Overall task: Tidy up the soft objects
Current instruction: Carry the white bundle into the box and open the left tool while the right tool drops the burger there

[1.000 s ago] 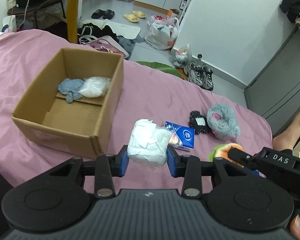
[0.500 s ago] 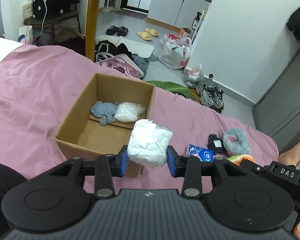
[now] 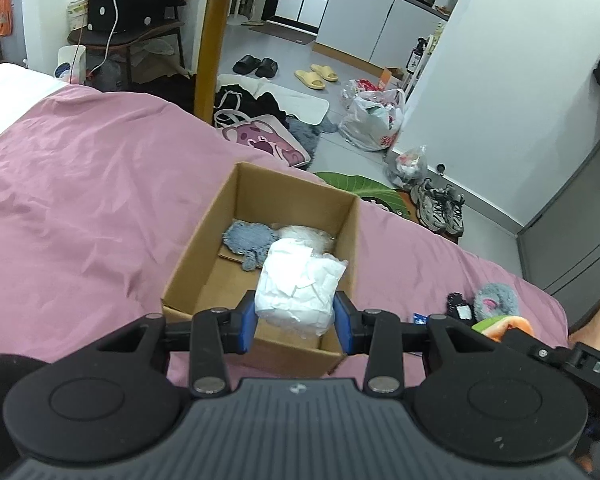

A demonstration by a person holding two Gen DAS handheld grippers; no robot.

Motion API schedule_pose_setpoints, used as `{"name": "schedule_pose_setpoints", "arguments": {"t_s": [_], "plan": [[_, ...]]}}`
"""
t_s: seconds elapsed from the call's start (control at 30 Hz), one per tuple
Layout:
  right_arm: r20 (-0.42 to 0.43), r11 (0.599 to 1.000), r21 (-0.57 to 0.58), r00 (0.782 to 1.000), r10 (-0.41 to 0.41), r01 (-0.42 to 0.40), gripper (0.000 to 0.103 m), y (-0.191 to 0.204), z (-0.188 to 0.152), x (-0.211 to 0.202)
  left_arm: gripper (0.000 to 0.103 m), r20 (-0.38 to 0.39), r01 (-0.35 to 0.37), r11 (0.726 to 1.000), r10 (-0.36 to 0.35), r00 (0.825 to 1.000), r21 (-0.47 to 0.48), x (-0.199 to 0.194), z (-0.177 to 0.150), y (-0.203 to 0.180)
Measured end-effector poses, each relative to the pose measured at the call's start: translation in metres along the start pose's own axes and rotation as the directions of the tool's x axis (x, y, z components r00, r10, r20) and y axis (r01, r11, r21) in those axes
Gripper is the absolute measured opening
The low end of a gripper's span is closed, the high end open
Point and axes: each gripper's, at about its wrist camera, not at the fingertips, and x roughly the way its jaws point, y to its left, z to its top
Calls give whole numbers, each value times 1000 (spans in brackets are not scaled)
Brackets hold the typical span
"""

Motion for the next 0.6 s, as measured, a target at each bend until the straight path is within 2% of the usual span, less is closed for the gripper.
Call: {"name": "schedule_pose_setpoints", "arguments": {"t_s": [0.6], "plan": [[-28,999,-28,999,20,-21,27,48,-12,34,39,-57,-24,998,21,998,-58,53,22,34]]}}
